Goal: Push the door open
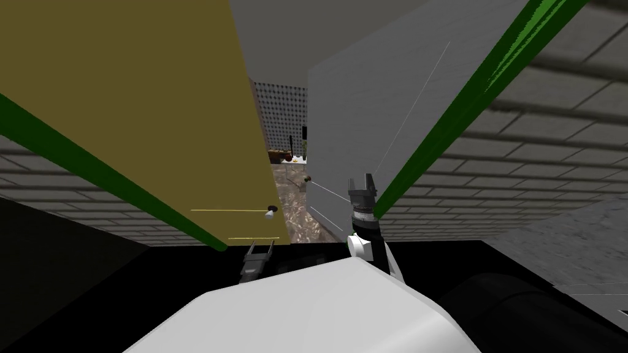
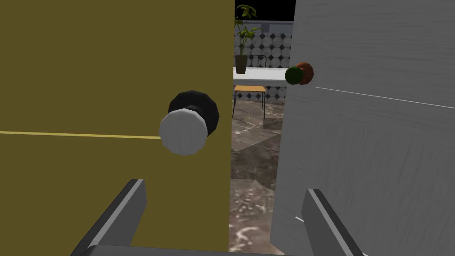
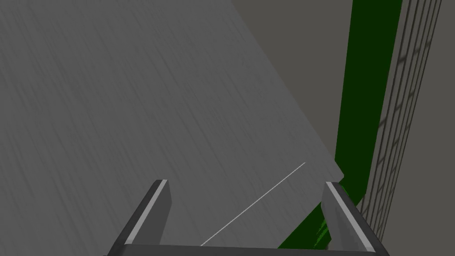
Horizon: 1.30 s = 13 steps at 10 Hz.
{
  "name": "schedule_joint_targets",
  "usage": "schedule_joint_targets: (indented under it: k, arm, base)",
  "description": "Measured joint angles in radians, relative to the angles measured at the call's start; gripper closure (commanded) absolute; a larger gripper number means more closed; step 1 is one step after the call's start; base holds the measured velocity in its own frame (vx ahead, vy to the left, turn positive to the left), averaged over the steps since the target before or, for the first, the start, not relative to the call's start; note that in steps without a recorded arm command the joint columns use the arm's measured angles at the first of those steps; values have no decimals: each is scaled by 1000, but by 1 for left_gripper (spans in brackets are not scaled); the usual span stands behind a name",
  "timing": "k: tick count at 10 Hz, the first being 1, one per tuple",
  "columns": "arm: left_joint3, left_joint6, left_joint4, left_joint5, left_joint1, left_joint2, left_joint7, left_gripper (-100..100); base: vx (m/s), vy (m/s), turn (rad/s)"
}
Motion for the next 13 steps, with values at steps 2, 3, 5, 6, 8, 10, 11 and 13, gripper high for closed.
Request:
schedule_joint_targets:
  k: [2, 3, 5, 6, 8, 10, 11, 13]
  arm:
    - [-23, -19, 45, 19, -10, 7, 33, -100]
    - [-34, -27, 59, 33, -12, 17, 52, -100]
    - [-25, -24, 77, 36, -29, 4, 52, -100]
    - [-17, -22, 107, 36, -51, -18, 50, -100]
    - [0, -17, 156, 36, -90, -61, 39, -100]
    - [18, -1, 177, 40, -119, -92, 21, -100]
    - [24, -3, 204, 39, -136, -111, 20, -100]
    - [48, 8, 260, 41, -187, -168, 3, -100]
  base:
    - [69, 149, -106]
    - [28, 76, -32]
    - [8, 61, -71]
    - [-12, 70, -48]
    - [-6, 64, -55]
    - [-2, 54, -29]
    - [-8, 71, -75]
    - [-3, 89, -80]
